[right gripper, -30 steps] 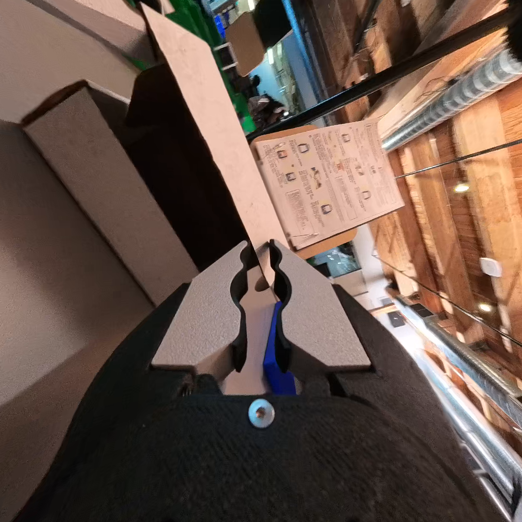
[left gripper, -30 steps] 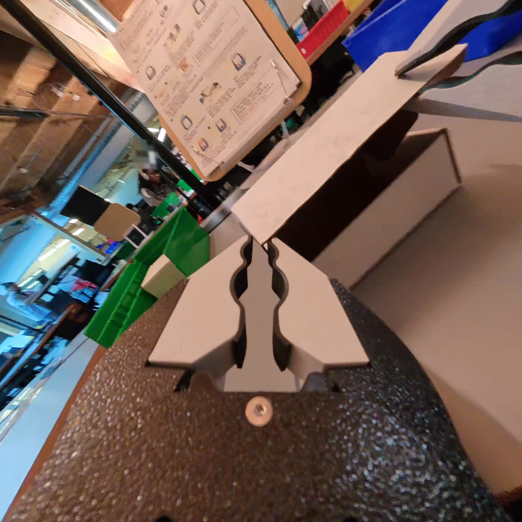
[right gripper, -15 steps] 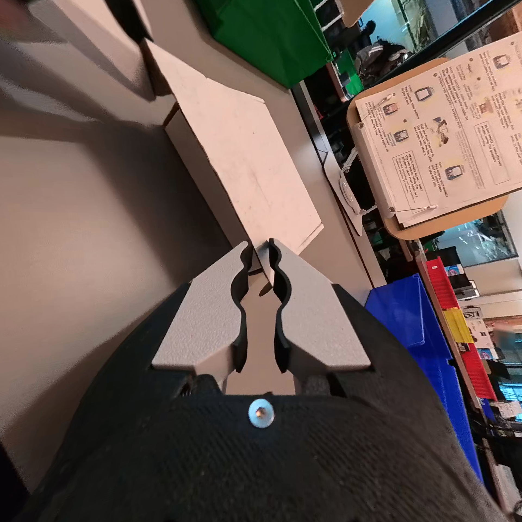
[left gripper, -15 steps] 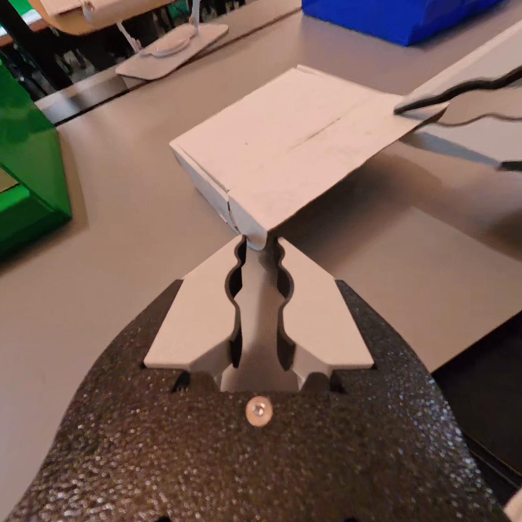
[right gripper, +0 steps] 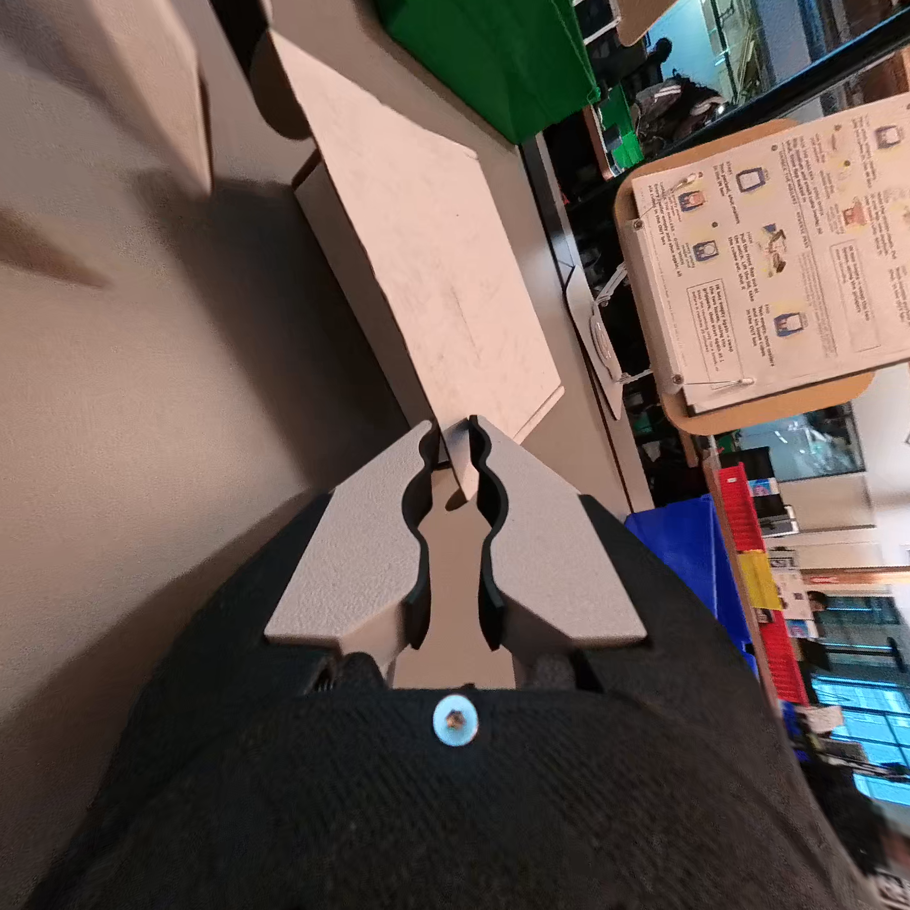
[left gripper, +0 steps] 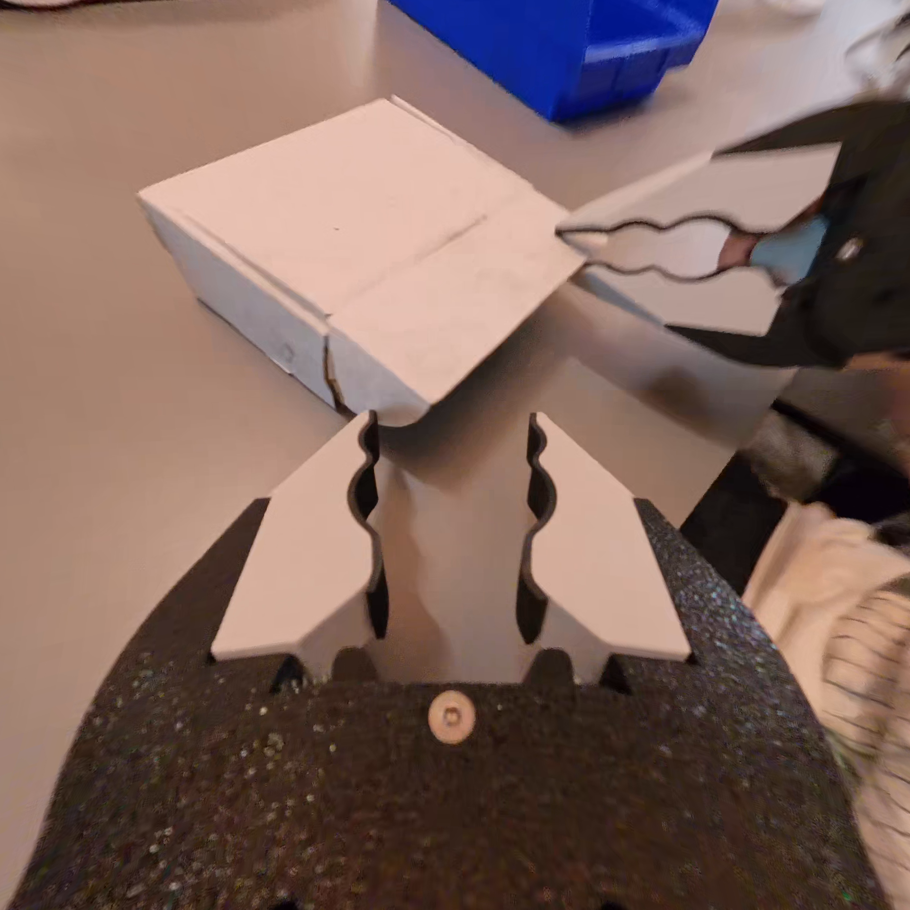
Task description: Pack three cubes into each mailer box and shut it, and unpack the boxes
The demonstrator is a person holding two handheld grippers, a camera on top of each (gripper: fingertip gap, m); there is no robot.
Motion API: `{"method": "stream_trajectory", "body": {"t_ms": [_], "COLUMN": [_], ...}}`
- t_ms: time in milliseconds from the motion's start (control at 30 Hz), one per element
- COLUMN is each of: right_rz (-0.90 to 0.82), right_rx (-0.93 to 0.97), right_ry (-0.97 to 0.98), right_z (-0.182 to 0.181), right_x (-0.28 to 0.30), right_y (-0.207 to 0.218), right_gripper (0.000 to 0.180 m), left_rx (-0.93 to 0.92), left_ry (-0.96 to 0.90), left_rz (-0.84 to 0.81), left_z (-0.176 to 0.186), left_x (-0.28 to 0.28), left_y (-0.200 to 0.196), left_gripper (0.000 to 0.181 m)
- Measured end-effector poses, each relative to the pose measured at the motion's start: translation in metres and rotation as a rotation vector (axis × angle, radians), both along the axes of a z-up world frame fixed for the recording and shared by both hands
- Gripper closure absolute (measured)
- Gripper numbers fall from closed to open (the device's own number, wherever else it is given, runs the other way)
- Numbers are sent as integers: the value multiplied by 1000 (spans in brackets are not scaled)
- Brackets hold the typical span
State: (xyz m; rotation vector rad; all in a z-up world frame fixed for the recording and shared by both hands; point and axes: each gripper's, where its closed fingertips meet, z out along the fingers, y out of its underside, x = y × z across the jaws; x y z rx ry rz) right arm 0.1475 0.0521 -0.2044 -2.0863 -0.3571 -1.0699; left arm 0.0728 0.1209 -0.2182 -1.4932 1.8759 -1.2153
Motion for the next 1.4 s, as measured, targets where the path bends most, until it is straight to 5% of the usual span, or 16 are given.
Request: {"method": "stream_trajectory", "body": {"t_ms": [133, 267, 600, 1133, 1400], "right_rz": [8, 12, 49, 67, -128], "right_rx": [-47, -50, 15, 36, 400], "right_ry": [-41, -47, 35, 136, 666], "right_z": [-11, -10, -9, -14, 12], "right_x": [2, 3, 3, 5, 16], "right_y": [2, 4, 7, 7, -21], "right_gripper": [165, 165, 165, 160, 123], "left_rx": [-125, -229, 1, -150, -208], "left_ry": [33, 32, 76, 138, 147], "left_rz": [51, -23, 130, 44, 29], "left_z": [6, 18, 6, -6, -6], "left_x": [7, 17, 34, 39, 38], "left_y": [30, 18, 39, 22, 21], "left_gripper": [122, 139, 128, 131, 130]}}
